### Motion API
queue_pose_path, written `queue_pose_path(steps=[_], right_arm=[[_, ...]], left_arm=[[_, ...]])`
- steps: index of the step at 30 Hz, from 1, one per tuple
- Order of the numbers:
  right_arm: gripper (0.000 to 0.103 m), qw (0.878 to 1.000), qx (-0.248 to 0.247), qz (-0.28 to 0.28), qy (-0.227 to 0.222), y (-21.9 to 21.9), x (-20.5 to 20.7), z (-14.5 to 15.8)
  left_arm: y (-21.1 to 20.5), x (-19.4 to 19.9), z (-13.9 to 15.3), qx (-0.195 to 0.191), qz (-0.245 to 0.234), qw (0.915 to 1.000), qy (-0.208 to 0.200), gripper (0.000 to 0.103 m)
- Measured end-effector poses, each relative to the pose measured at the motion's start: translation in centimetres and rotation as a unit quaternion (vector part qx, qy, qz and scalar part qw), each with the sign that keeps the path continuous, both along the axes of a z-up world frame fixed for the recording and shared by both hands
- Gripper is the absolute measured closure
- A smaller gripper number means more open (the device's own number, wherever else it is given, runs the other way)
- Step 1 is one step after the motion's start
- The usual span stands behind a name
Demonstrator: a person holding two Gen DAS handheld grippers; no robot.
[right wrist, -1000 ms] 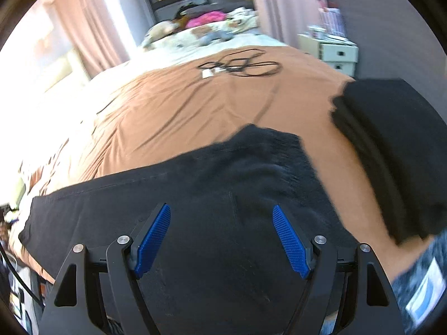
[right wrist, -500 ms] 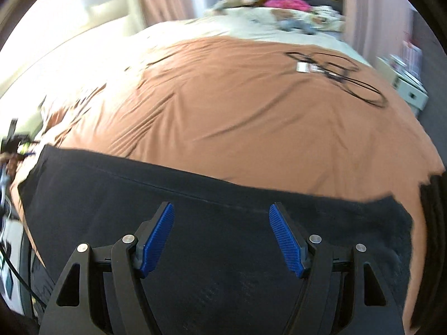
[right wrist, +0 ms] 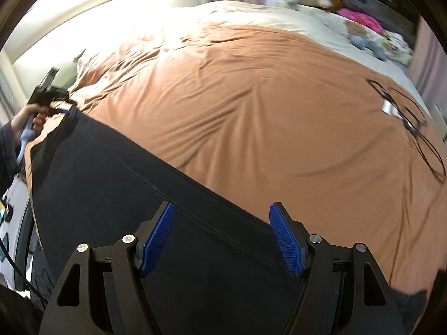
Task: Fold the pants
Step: 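Release the pants and regrasp the leg edge with the left tool, then grasp the pant leg hem with the left tool while the right tool grasps the waistband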
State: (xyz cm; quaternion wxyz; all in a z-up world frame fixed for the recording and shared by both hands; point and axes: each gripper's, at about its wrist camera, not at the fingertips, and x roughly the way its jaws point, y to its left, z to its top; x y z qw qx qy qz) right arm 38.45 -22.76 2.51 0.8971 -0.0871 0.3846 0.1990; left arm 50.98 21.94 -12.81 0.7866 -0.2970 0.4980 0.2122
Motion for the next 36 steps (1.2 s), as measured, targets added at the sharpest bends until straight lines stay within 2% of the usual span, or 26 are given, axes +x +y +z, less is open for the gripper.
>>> queue_pose_path(steps=[4,6,10,15,17,24,26,27,29,36], right_arm=[[0.034,0.999,-0.004,0.036,0.006,2.2,2.4,-0.6],[0.041,0.998,0.001,0.055,0.018,3.2,3.9,-1.2],[0.044,0.995,-0.014,0.088,0.034,6.3,6.3,-2.7],[0.045,0.991,-0.029,0.125,0.043,9.8,8.7,-4.2],[0.058,0.988,-0.036,0.143,0.05,11.5,9.6,-5.0],[0.062,0.982,-0.043,0.175,0.06,15.9,12.2,-6.8],[0.079,0.981,-0.052,0.176,0.066,16.5,12.7,-7.3],[0.083,0.981,-0.055,0.176,0.068,16.8,13.0,-7.5],[0.102,0.98,-0.051,0.178,0.07,17.1,13.2,-7.6],[0.103,0.984,-0.083,0.155,0.026,18.2,13.0,-6.8]], left_arm=[[0.5,0.3,-0.8,-0.006,0.006,0.9999,0.015,0.082],[0.7,0.1,-1.1,-0.003,0.015,0.9997,0.018,0.092],[1.4,-0.5,-1.2,0.004,0.02,0.9997,0.013,0.103],[2.3,-1.1,-1.0,0.02,0.03,0.9993,0.007,0.103],[2.7,-1.2,-1.0,0.016,0.031,0.9994,0.004,0.103],[2.7,-1.5,-1.1,0.014,0.022,0.9997,-0.006,0.103],[2.7,-1.6,-1.0,0.015,0.022,0.9996,-0.009,0.103],[2.8,-1.7,-0.9,0.017,0.022,0.9996,-0.011,0.103],[2.8,-1.7,-0.6,0.021,0.023,0.9994,-0.013,0.103],[3.0,-1.7,-0.2,0.023,0.021,0.9993,-0.022,0.103]])
